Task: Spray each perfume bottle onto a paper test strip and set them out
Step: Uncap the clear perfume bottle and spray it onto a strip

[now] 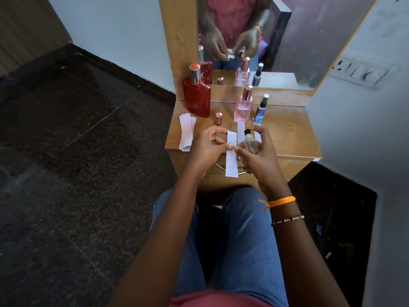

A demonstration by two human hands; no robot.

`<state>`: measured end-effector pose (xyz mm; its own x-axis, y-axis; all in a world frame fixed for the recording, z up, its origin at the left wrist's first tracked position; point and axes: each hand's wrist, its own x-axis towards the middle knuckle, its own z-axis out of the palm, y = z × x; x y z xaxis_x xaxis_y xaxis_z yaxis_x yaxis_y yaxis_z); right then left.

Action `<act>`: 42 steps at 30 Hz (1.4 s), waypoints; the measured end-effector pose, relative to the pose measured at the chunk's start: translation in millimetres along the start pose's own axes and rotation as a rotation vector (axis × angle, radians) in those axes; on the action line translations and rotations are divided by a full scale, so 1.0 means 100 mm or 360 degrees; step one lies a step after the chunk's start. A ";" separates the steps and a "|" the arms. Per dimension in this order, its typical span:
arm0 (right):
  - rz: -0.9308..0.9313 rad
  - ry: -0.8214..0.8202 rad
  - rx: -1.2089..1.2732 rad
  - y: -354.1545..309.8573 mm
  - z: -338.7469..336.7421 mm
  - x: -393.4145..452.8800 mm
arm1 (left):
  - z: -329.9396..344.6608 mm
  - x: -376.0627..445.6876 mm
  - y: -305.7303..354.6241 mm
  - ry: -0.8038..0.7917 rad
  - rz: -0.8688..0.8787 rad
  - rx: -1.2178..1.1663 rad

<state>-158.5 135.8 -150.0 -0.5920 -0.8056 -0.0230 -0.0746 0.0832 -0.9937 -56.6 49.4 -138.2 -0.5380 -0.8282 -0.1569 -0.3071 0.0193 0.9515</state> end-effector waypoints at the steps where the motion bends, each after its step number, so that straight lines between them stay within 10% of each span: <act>1: 0.0098 0.0000 0.0179 0.00 0.00 0.00 | 0.00 0.02 0.01 0.0003 -0.0001 -0.0023; 15: 0.0313 0.0327 0.0448 0.04 -0.27 0.14 | 0.10 0.53 0.00 0.0329 -0.0117 0.0120; 28: 0.0225 0.0533 -0.0205 0.10 -0.79 0.78 | 0.26 0.62 0.02 0.0466 0.0081 0.0588; 42: -0.0091 0.0719 -0.0719 0.20 -0.65 0.77 | 0.53 0.39 0.24 0.0194 0.0162 0.0174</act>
<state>-257.2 113.7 -164.4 -0.8495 -0.4977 0.1751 -0.3886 0.3658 -0.8457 -126.8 47.2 -135.7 -0.4738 -0.8804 -0.0215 -0.3426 0.1618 0.9254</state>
